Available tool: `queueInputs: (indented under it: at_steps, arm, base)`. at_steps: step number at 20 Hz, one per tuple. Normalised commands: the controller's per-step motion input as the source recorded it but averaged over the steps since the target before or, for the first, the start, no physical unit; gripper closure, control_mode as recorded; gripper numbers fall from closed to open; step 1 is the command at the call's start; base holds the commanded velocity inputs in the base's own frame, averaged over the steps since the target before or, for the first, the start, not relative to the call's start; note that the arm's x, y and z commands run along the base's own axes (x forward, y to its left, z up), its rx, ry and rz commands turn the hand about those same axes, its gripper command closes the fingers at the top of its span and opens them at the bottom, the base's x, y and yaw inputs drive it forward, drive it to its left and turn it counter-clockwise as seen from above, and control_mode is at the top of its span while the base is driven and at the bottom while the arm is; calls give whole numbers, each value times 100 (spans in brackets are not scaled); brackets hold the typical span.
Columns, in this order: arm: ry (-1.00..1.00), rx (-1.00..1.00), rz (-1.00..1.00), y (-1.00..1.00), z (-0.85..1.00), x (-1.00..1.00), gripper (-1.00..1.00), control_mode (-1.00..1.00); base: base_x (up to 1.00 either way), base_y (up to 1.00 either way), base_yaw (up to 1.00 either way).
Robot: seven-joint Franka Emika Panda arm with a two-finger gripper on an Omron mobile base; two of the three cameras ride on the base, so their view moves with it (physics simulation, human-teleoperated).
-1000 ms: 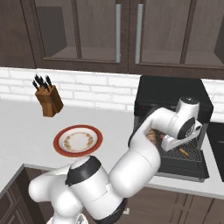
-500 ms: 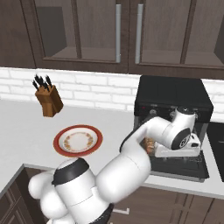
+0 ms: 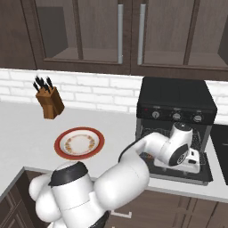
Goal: Pick up the kebab skewer and baguette bread, and place them inside the toaster oven. Close the toaster oven door and start by setting the timer.
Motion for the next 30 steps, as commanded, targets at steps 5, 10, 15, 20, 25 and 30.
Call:
queueInputs:
  at_steps: [5,10,15,20,25,30]
  arm:
    - [0,0,-23,3,-31,41,-100,-100]
    - [0,0,-15,0,-25,33,-100,-100]
    - [0,0,-13,0,-16,34,-100,-100]
    - [-2,0,-19,14,-6,48,-100,-100]
    - [-6,0,-20,21,-15,43,-100,-100]
    - [-4,0,-21,11,-8,63,-100,-100]
  base:
    - [0,0,0]
    - [0,0,0]
    - [0,0,0]
    - [0,0,0]
    - [0,0,0]
    - [0,0,0]
